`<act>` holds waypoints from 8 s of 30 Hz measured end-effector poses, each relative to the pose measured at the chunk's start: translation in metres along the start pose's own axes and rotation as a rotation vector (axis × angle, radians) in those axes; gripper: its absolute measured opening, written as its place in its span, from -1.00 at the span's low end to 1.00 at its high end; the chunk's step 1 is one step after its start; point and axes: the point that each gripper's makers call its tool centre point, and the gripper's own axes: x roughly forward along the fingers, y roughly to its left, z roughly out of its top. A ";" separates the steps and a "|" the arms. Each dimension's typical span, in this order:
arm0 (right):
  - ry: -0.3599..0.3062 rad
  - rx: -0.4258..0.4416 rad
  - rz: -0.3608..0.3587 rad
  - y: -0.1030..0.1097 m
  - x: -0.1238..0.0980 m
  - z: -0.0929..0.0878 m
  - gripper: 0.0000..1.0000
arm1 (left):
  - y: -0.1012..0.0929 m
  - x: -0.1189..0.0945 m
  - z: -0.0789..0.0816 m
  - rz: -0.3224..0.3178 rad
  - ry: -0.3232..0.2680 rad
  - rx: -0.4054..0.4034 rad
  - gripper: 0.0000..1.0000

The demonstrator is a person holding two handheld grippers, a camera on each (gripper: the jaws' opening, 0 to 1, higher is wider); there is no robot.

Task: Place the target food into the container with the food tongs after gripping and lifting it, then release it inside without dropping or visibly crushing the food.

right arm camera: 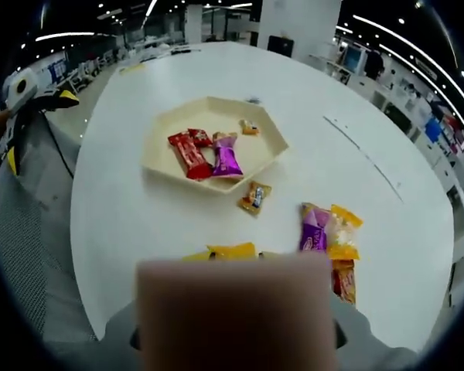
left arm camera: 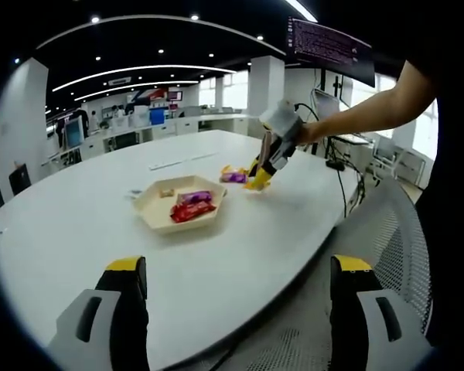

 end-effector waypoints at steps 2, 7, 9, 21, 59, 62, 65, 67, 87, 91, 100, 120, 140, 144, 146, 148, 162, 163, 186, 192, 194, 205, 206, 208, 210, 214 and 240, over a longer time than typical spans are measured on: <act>-0.005 0.007 -0.004 -0.001 -0.005 0.003 -0.57 | 0.000 0.000 0.000 0.002 -0.002 0.002 0.93; -0.021 0.004 -0.021 -0.009 -0.020 0.015 -0.57 | 0.000 0.000 0.001 0.003 -0.007 0.005 0.93; -0.018 0.003 -0.023 -0.010 -0.024 0.018 -0.57 | 0.001 -0.001 0.002 0.004 -0.011 0.006 0.93; -0.031 -0.022 -0.056 -0.021 -0.052 0.036 -0.56 | 0.001 -0.001 0.004 0.007 -0.024 0.015 0.93; -0.066 -0.105 -0.074 -0.020 -0.105 0.105 -0.56 | -0.004 -0.003 0.007 -0.015 -0.046 0.008 0.87; -0.082 -0.097 -0.058 -0.019 -0.106 0.114 -0.56 | -0.003 -0.004 0.009 -0.013 -0.054 0.004 0.90; -0.089 -0.112 -0.059 -0.019 -0.106 0.123 -0.56 | -0.003 -0.004 0.010 -0.009 -0.063 0.005 0.93; -0.093 -0.139 -0.077 -0.022 -0.106 0.130 -0.56 | -0.003 -0.004 0.010 -0.008 -0.064 0.004 0.93; -0.131 -0.228 -0.037 -0.007 -0.088 0.190 -0.56 | 0.006 -0.013 0.006 0.032 -0.077 -0.008 0.99; -0.134 -0.236 -0.026 -0.006 -0.083 0.196 -0.56 | 0.007 -0.014 0.005 0.037 -0.077 -0.013 0.99; -0.140 -0.254 0.006 0.004 -0.066 0.212 -0.56 | 0.011 -0.016 0.002 0.053 -0.078 -0.025 0.99; -0.161 -0.311 0.053 0.018 -0.042 0.239 -0.53 | 0.017 -0.017 -0.004 0.075 -0.067 -0.043 0.99; -0.169 -0.286 0.049 0.012 -0.042 0.235 -0.50 | 0.018 -0.014 -0.006 0.071 -0.061 -0.047 0.99; -0.167 -0.273 0.043 0.008 -0.044 0.229 -0.50 | 0.017 -0.014 -0.007 0.067 -0.058 -0.046 0.99; -0.163 -0.260 0.039 0.004 -0.045 0.222 -0.50 | 0.016 -0.014 -0.008 0.065 -0.055 -0.047 0.99; -0.155 -0.249 0.035 0.001 -0.046 0.215 -0.49 | 0.016 -0.014 -0.008 0.064 -0.054 -0.048 0.99; -0.088 -0.095 -0.009 -0.036 -0.046 0.147 -0.49 | 0.015 -0.012 -0.010 0.060 -0.040 -0.047 0.99; -0.082 -0.085 -0.010 -0.038 -0.046 0.143 -0.49 | 0.015 -0.012 -0.010 0.060 -0.040 -0.048 0.99; -0.024 0.025 -0.049 -0.050 -0.054 0.086 -0.48 | 0.014 -0.010 -0.014 0.057 -0.018 -0.051 0.99; -0.018 0.040 -0.052 -0.053 -0.055 0.078 -0.48 | 0.014 -0.010 -0.015 0.059 -0.012 -0.051 0.99; -0.018 0.046 -0.053 -0.055 -0.056 0.076 -0.48 | 0.014 -0.010 -0.015 0.059 -0.010 -0.052 0.99; -0.002 0.070 -0.048 -0.057 -0.048 0.059 -0.47 | 0.013 -0.009 -0.018 0.053 0.010 -0.054 0.98; 0.003 0.069 -0.047 -0.056 -0.047 0.058 -0.47 | 0.013 -0.009 -0.019 0.053 0.011 -0.054 0.98; 0.008 0.067 -0.047 -0.057 -0.045 0.056 -0.47 | 0.014 -0.009 -0.019 0.053 0.014 -0.055 0.98; 0.010 0.070 -0.046 -0.058 -0.044 0.055 -0.47 | 0.014 -0.009 -0.020 0.052 0.017 -0.056 0.98; 0.014 0.072 -0.055 -0.062 -0.040 0.052 -0.47 | 0.014 -0.008 -0.020 0.057 0.017 -0.054 0.99; 0.053 0.128 -0.032 -0.072 -0.002 0.025 -0.47 | 0.014 -0.006 -0.024 0.046 0.053 -0.078 0.97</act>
